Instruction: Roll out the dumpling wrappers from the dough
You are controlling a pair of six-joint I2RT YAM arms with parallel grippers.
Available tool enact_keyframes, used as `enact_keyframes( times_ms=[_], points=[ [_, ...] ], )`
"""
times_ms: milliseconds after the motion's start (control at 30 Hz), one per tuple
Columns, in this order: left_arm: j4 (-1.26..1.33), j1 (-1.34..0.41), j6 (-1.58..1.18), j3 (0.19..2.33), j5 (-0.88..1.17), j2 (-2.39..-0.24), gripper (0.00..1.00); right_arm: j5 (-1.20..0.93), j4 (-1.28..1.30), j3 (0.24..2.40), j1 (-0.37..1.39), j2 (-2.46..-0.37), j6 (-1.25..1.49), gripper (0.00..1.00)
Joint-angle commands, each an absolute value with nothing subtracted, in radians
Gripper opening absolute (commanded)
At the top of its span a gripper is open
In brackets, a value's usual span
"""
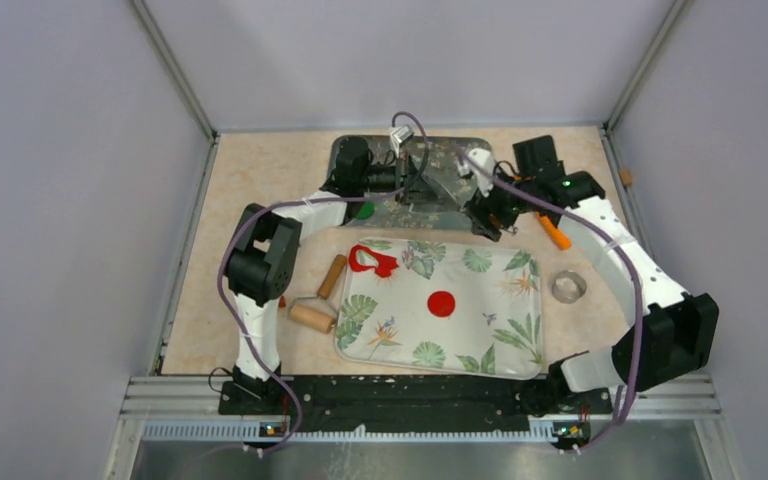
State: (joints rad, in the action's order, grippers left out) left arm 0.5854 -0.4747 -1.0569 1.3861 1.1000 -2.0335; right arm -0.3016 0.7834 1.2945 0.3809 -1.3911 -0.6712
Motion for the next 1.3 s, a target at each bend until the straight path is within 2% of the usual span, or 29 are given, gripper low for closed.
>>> enact_keyframes(
  times_ms=[0,33,133,300,400,600,867,1067,1267],
  points=[
    [1.002,-0.410,-1.328,1.366,1.260,-2.024,0.00,-0.693,0.863,1.414,0.214,-1.409,-0.396,0.80],
    [1.035,-0.402,-1.355,1.355,1.280,-2.016,0.00,-0.817,0.878,1.423,0.175,-1.424,-0.344,0.81],
    [1.076,-0.380,-1.379,1.308,1.294,-1.977,0.00,-1.006,0.857,1.399,0.097,-1.449,-0.210,0.83],
    [1.083,-0.373,-1.394,1.288,1.300,-1.976,0.00,-1.185,0.692,1.292,0.080,-1.459,-0.004,0.84],
    [1.075,-0.373,-1.403,1.306,1.302,-1.995,0.00,-1.285,0.536,1.224,0.081,-1.476,0.144,0.80],
    [1.072,-0.372,-1.444,1.314,1.286,-2.031,0.00,-1.260,0.478,1.212,0.080,-1.514,0.160,0.76],
    [1.068,-0.362,-1.470,1.317,1.271,-2.063,0.00,-1.237,0.480,1.182,0.094,-1.518,0.161,0.56],
    [1.104,-0.347,-1.507,1.306,1.252,-2.070,0.00,-1.202,0.510,1.142,0.099,-1.493,0.129,0.59],
    [1.164,-0.334,-1.573,1.268,1.222,-2.080,0.00,-1.211,0.374,1.079,0.099,-1.485,0.283,0.63]
  ],
)
